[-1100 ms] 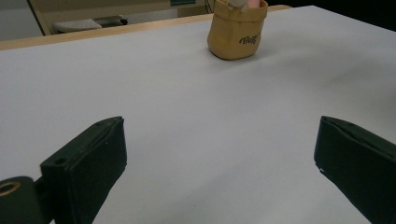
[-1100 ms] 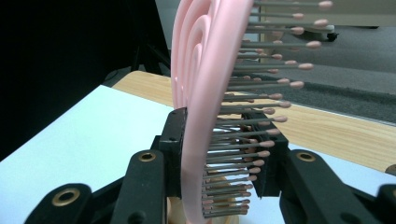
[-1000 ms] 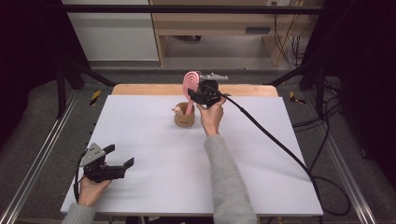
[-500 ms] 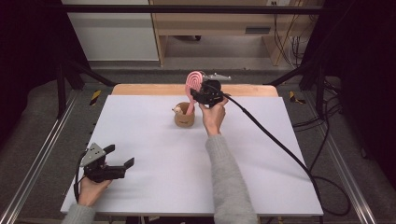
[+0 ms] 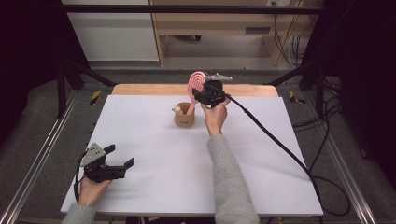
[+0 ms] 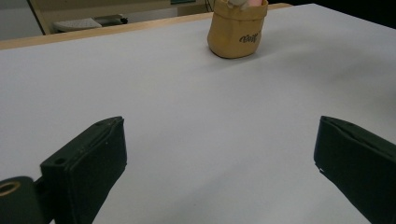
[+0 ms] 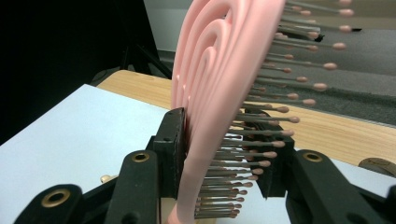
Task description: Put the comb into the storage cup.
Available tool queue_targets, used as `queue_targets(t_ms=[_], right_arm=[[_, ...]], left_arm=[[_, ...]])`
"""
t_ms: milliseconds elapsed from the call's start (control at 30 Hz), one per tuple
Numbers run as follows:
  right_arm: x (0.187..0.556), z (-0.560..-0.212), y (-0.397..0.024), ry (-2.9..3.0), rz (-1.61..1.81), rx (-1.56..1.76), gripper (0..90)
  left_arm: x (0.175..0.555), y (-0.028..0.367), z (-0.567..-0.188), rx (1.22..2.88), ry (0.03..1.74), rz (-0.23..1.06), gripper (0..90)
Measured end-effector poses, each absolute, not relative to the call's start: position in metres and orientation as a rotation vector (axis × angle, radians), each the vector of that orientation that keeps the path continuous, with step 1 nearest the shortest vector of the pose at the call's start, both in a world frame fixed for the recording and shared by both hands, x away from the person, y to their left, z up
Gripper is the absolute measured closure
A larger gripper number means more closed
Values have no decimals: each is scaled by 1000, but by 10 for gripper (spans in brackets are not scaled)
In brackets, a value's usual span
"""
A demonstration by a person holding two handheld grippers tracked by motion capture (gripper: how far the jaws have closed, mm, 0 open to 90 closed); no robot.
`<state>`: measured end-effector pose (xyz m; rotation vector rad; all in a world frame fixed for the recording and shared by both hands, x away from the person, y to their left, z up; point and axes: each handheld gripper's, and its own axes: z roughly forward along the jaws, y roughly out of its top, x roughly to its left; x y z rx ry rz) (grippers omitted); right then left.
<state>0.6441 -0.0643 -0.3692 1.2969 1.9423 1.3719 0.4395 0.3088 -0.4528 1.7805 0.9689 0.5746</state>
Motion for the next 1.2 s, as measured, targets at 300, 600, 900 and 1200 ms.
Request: queue_targets(t_ms=[300,600,900,1200], right_arm=[[644,-368,-66,1933,1369,1279,518],[643,-366,-66,1916,1362,1240,258],[636,-361,-66,1921,1377,1169,81],[627,-356,-66,1930,1423,1096,53]], left_arm=[[440,308,-453,1779,970,571,24],[440,308,-453,1784,969,573,24],[439,308,-453,1785,970,572,25],[440,308,-453,1787,971,572,24]])
